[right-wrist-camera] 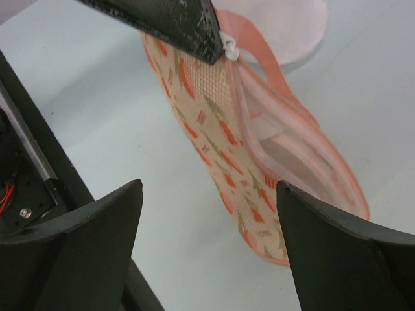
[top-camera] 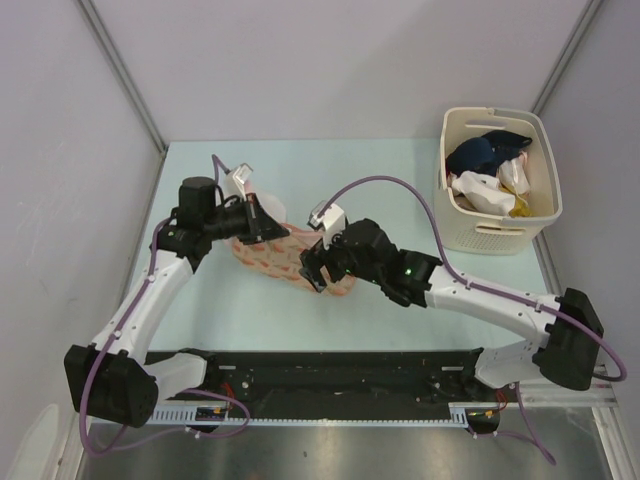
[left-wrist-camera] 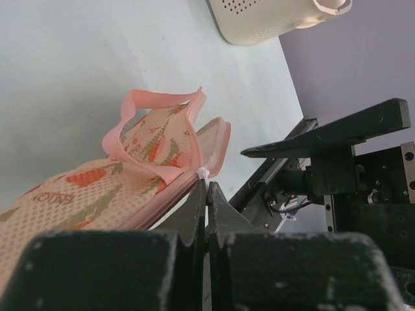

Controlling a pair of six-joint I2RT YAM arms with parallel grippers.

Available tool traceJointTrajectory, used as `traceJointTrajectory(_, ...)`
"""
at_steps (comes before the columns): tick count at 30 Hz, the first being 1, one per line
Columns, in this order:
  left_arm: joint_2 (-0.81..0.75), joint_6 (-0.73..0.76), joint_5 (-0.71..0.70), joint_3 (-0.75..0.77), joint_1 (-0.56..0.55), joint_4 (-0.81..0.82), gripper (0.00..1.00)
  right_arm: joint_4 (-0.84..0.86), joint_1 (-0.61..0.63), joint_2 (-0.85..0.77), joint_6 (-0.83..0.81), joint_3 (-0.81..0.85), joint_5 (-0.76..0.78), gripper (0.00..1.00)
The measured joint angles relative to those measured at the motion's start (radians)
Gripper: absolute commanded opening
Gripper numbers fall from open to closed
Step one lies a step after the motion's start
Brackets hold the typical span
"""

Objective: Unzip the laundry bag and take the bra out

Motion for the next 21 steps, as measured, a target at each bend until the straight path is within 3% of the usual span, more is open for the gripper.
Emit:
traceJointTrajectory(12,-0.015,0.0,0.0,-0.001,-0.006,0.0,0.0,0.063,-0.01,0.159,-0.069,0.114,0.034,0.84)
traceJointTrajectory(14,-0.015,0.0,0.0,-0.001,-0.008,-0.001,0.0,0.067,-0.015,0.184,-0.082,0.135,0.031,0.61)
traceJointTrajectory(15,-0.015,0.0,0.0,-0.001,-0.008,-0.002,0.0,0.07,-0.018,0.194,-0.092,0.143,0.026,0.39)
traceJointTrajectory(16,-0.016,0.001,0.0,-0.001,-0.008,-0.002,0.01,0.073,-0.02,0.202,-0.097,0.148,0.02,0.02)
traceJointTrajectory(21,-0.016,0.001,-0.001,-0.001,-0.009,-0.005,0.0,0.071,-0.029,0.211,-0.099,0.152,0.01,0.0)
